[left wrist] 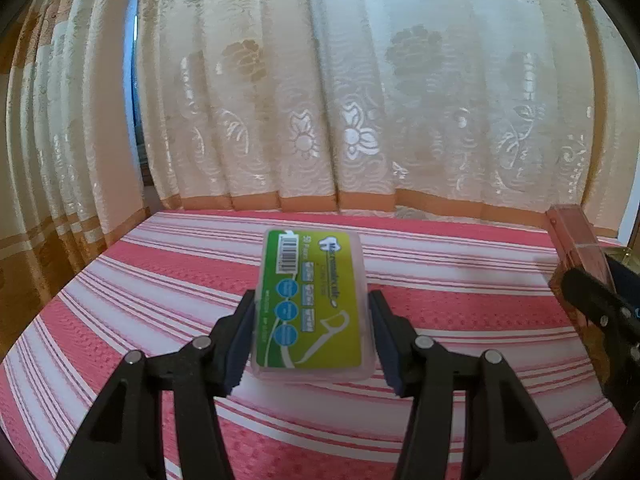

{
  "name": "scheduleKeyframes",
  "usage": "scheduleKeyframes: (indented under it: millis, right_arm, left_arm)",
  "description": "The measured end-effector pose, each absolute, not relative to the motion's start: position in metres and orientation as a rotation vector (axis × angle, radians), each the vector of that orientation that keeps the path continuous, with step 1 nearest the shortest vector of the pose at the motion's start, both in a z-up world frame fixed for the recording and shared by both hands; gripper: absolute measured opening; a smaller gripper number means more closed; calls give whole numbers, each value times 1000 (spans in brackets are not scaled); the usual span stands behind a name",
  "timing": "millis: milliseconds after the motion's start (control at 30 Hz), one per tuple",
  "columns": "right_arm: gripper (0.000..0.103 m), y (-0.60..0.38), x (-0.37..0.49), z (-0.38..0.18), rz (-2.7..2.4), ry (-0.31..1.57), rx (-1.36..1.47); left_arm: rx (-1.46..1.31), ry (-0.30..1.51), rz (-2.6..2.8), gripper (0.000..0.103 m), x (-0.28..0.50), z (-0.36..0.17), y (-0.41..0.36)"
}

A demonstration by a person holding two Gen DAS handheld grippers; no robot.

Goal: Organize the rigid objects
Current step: 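Carry the clear floss box and copper case over the gold tray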

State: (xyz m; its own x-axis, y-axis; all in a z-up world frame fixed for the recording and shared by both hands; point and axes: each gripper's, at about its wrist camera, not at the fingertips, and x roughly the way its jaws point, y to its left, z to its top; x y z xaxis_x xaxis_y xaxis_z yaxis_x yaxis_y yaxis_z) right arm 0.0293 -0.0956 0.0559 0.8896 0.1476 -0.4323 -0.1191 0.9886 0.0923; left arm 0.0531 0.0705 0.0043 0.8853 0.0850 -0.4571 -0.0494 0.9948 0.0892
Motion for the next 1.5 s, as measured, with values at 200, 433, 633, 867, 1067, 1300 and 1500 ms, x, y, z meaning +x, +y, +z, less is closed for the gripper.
scheduleKeyframes:
  millis: [200, 433, 633, 867, 1067, 1300, 1500]
  right_arm:
    - [49, -112, 23, 56, 118, 442, 70]
    - [49, -133, 14, 56, 87, 431, 72]
    - [49, -154, 6, 58, 58, 412, 78]
    - [49, -182, -2, 59, 17, 399, 91]
    - [49, -207, -8, 61, -17, 384, 104]
    - [49, -235, -12, 59, -57, 369, 115]
    - [49, -255, -17, 59, -89, 362, 127]
  left_arm:
    - [85, 476, 46, 54, 47, 3, 51]
    - [98, 474, 19, 54, 41, 3, 27]
    - [110, 473, -16, 54, 37, 2, 2]
    - [122, 470, -61, 54, 31, 1, -30]
    - [136, 464, -98, 54, 26, 1, -55]
    - [155, 452, -139, 54, 22, 1, -83]
    - [147, 441, -168, 54, 19, 5, -104]
